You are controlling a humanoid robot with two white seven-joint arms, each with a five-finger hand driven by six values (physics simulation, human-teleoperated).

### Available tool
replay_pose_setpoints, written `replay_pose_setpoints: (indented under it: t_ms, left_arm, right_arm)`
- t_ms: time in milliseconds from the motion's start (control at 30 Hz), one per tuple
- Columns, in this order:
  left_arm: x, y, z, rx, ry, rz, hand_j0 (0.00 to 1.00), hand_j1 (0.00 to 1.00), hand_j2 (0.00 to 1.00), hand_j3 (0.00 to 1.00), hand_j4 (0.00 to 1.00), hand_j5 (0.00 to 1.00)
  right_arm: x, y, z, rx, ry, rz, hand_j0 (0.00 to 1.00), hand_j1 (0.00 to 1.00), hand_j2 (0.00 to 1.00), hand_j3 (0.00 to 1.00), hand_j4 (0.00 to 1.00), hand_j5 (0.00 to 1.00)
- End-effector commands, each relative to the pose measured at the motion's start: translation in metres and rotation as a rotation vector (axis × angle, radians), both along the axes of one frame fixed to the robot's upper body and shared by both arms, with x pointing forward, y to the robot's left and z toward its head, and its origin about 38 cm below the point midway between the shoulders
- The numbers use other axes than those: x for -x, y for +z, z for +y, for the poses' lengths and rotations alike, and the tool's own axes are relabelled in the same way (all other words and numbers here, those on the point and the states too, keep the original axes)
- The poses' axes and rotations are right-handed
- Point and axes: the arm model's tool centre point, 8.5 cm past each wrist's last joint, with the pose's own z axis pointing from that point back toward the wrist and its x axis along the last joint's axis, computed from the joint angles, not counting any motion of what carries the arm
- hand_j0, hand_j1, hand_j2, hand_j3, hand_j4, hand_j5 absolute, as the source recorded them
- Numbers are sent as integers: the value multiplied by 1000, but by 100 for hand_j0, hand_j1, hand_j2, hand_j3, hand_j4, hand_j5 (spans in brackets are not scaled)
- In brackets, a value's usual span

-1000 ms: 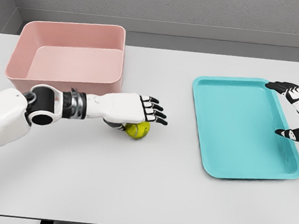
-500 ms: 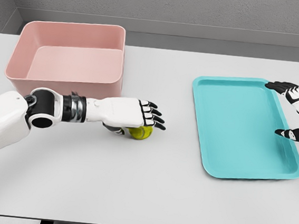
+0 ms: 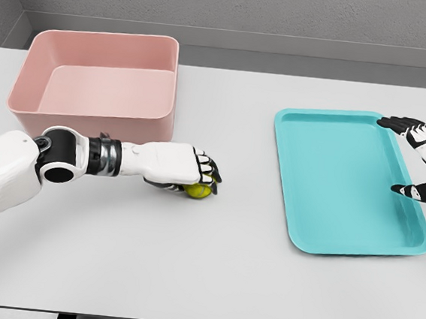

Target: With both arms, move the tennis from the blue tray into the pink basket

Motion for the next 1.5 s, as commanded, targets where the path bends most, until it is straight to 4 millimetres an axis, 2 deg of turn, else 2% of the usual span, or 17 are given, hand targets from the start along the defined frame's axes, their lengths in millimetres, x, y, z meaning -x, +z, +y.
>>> replay_pose_setpoints:
  t_ms: [0, 200, 1033, 1267, 1467]
  left_arm:
    - [0, -1, 1, -12, 0, 2, 56, 56, 56, 56, 56, 56]
    - [0, 3, 0, -5, -5, -3, 56, 56, 56, 56, 56, 56]
    - [-26, 70, 34, 28, 51, -84, 57, 57, 57, 57, 57, 57]
    - [-36, 96, 54, 44, 98, -120, 57, 57, 57, 57, 57, 57]
    - [-44, 114, 80, 57, 162, -153, 57, 57, 57, 57, 57, 57]
  right_arm:
    - [0, 1, 0, -8, 0, -1, 100, 100, 100, 100, 100, 100]
    - [0, 0, 0, -8, 0, 1, 100, 100, 100, 100, 100, 100]
    - [0, 0, 0, -8, 0, 1, 100, 100, 100, 100, 100, 100]
    - [0, 0, 0, -8, 2, 0, 100, 100, 100, 100, 100, 100]
    - [0, 1, 0, -8, 0, -1, 100, 100, 100, 100, 100, 100]
